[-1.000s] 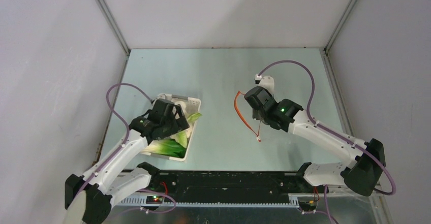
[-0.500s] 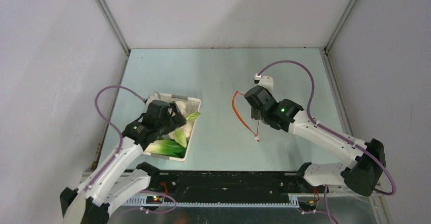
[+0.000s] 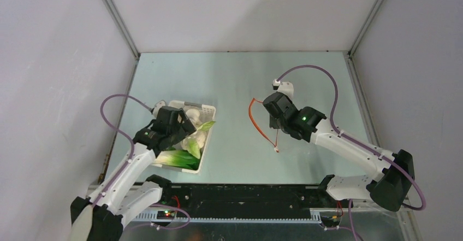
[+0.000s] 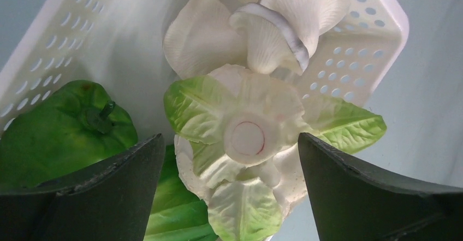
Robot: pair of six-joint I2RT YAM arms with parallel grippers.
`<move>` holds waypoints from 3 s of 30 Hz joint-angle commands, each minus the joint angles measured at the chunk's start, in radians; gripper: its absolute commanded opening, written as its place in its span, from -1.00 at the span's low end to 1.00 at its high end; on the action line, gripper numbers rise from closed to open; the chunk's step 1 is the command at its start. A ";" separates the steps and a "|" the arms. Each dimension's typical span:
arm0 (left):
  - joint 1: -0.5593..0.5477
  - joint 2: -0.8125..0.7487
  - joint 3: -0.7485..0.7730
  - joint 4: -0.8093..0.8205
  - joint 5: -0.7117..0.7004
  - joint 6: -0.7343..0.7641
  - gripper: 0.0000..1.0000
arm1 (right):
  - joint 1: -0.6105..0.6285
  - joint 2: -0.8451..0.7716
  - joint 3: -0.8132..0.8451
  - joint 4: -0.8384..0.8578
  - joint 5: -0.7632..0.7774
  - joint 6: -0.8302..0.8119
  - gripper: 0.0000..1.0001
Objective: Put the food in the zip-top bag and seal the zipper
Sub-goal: Pick up the fake vegetable from the bin.
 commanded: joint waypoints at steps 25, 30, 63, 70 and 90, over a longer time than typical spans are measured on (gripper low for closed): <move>0.010 -0.022 0.069 -0.063 0.028 -0.035 -1.00 | 0.017 -0.037 -0.003 0.007 0.011 0.041 -1.00; 0.010 -0.100 0.136 -0.087 0.007 -0.010 -1.00 | 0.023 -0.048 -0.003 0.010 0.016 0.041 -1.00; -0.120 0.024 0.557 0.327 0.434 0.020 -1.00 | 0.019 0.001 -0.003 0.182 -0.151 0.038 -1.00; -0.230 0.150 0.647 0.375 0.460 0.016 -1.00 | 0.010 0.038 -0.003 0.231 -0.220 0.048 -1.00; -0.371 0.180 0.639 0.460 0.487 -0.047 -1.00 | -0.075 0.028 -0.003 0.270 -0.327 0.117 -1.00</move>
